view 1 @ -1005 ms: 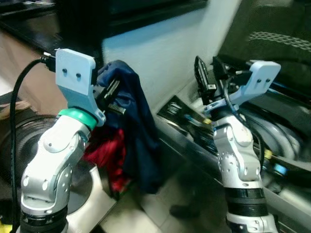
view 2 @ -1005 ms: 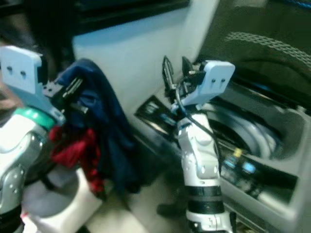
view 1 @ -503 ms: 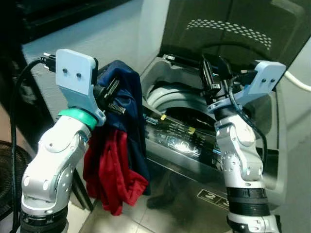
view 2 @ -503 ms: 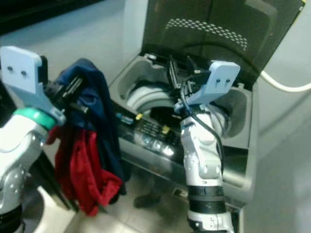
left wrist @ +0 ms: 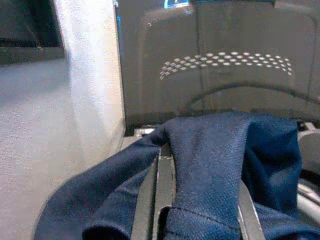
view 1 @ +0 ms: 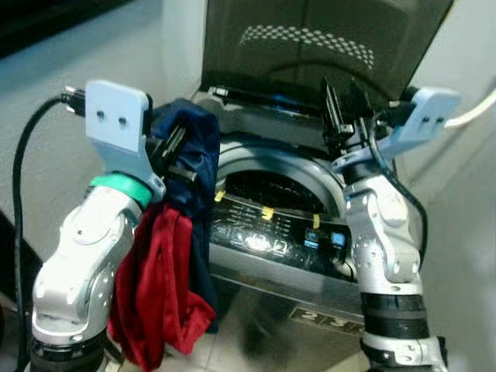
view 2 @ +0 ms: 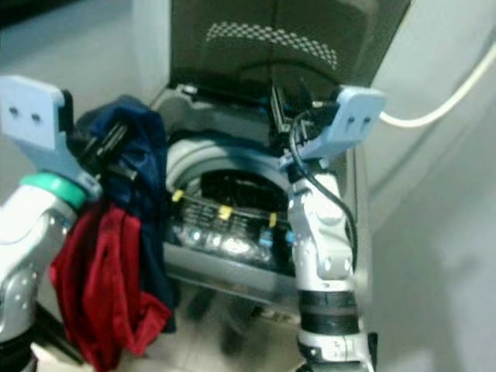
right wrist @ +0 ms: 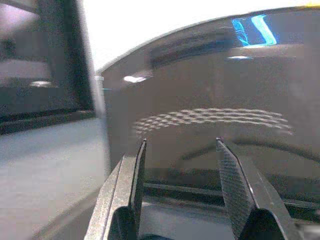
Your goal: Clothes washing
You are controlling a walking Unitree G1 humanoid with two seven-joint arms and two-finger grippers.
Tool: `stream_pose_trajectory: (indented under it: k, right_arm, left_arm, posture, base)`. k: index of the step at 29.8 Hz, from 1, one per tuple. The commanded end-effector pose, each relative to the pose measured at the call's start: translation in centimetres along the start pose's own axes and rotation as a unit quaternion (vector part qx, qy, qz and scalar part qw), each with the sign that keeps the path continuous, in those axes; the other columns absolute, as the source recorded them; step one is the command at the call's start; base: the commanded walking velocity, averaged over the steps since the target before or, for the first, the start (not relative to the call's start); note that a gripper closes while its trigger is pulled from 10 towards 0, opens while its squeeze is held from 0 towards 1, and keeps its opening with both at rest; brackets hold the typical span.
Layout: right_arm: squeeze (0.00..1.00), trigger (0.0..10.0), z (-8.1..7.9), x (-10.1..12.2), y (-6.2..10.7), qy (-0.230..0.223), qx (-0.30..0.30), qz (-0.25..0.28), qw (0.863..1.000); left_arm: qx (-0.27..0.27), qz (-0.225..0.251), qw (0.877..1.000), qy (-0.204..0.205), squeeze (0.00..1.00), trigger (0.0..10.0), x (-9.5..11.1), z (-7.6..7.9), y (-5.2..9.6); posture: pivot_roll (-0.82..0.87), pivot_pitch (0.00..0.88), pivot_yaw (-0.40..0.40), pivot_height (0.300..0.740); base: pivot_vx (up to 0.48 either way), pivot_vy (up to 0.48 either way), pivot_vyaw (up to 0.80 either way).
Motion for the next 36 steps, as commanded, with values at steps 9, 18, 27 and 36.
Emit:
stream_pose_trajectory:
  k: [9,18,27,36]
  right_arm:
    - [0.0,10.0,1.6,0.3,0.0,0.002,-0.04,0.008,0.999]
    - [0.0,10.0,1.7,0.0,0.1,0.008,-0.042,0.003,0.999]
    - [0.0,10.0,1.3,-0.2,0.1,0.009,-0.031,-0.002,0.999]
    - [0.0,10.0,0.9,-0.3,0.2,0.009,-0.02,-0.003,1.0]
  left_arm:
    - [-0.008,0.024,1.0,-0.003,0.0,10.0,1.1,0.5,0.0]
    - [-0.006,0.022,1.0,0.0,0.0,10.0,1.0,0.4,-0.1]
    - [-0.003,0.021,1.0,-0.007,0.0,10.0,0.8,0.2,0.0]
    - [-0.003,0.021,1.0,-0.01,0.0,10.0,0.8,0.3,0.0]
  posture:
    - [0.11,0.045,-0.023,0.74]
    - [0.11,0.047,-0.022,0.74]
    - [0.11,0.05,-0.022,0.74]
    - [0.11,0.051,-0.022,0.74]
  base:
    - [0.0,0.07,-0.8]
    - [0.0,0.48,-0.27]
    - [0.0,0.149,0.0]
    - [0.0,0.0,0.0]
Point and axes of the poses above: a point about 5 cm out from each wrist's last joint towards the gripper, its own y axis pointing back from the gripper into the wrist, its own x axis along the axis of the wrist's last joint, z = x × y, the point moved 5 cm from there along -y, pointing out of the wrist towards the gripper, and after that the axes turned 6 degrees about -y, right-handed, at the moved point
